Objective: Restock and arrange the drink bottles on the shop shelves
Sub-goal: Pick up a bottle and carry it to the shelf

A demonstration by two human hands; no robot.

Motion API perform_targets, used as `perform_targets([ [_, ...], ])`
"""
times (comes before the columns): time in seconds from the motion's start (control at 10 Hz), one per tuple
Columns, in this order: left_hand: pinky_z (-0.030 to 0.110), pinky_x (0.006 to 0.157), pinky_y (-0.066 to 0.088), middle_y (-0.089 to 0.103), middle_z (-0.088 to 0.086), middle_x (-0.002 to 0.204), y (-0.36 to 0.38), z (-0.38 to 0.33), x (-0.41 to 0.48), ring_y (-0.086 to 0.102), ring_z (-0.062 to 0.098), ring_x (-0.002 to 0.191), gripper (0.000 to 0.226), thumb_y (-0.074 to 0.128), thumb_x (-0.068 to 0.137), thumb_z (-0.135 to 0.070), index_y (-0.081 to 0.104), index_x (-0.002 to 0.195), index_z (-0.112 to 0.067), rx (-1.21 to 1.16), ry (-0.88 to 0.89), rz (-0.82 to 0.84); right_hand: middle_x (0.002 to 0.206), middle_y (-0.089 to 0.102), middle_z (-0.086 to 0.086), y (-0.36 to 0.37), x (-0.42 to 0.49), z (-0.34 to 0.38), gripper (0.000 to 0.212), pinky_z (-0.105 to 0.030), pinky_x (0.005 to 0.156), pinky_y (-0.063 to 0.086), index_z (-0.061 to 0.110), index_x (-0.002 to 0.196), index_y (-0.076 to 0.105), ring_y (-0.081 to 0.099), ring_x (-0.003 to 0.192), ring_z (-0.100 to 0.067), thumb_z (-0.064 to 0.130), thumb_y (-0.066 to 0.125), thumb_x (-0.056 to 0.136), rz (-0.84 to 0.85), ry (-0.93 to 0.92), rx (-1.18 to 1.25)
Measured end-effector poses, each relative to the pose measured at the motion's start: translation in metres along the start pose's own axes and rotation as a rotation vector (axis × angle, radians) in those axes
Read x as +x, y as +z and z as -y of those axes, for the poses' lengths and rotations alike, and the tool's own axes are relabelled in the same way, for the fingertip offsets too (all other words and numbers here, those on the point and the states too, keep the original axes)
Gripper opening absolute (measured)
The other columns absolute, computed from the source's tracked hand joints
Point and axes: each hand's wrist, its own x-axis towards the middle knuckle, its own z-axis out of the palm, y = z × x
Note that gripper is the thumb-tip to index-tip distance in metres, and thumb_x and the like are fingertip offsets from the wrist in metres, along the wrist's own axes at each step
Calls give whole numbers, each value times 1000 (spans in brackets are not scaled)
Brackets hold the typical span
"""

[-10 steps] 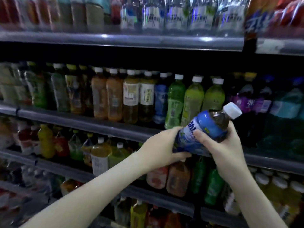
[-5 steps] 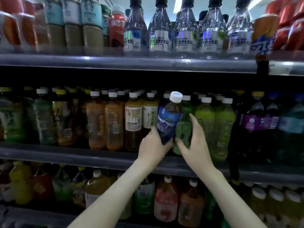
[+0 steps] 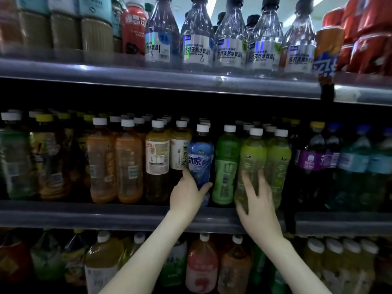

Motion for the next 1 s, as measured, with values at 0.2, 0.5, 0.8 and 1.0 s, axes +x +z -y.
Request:
perform_targets([
  [0.2,36,95,44,41,17,142,16,9,-34,46,30,126,73,53,95,-36,18,147,2,91,157,-107,157,19,-14,27,-34,1,65,-48,116,15,16,150,26,18,144,-29,31,56,94,32,-31,-53],
  [0.5,32,108,35,57,20,126,70,73,-174,50,29,121,33,53,89,-7,60,119,5,-35,562,-109,150,34,-8,81,-169,-23,64,-40,114,30,10,149,30,30,140,-22,15,59,92,329,-70,128],
  [0.8,28,79,42,58,2,117,178,178,-379,56,21,106,31,43,95,-22,52,124,-18,42,-30,713,119,63,-13,157,-404,-120,38,-30,86,44,16,129,54,61,107,-30,9,56,92,1172,397,85],
  [1.0,32,83,42,47,-5,133,301,256,-511,50,18,112,34,35,101,-27,43,133,-24,46,-481,868,147,39,-7,245,-573,-208,56,-31,105,36,15,148,31,49,128,-26,7,48,95,1483,537,11],
])
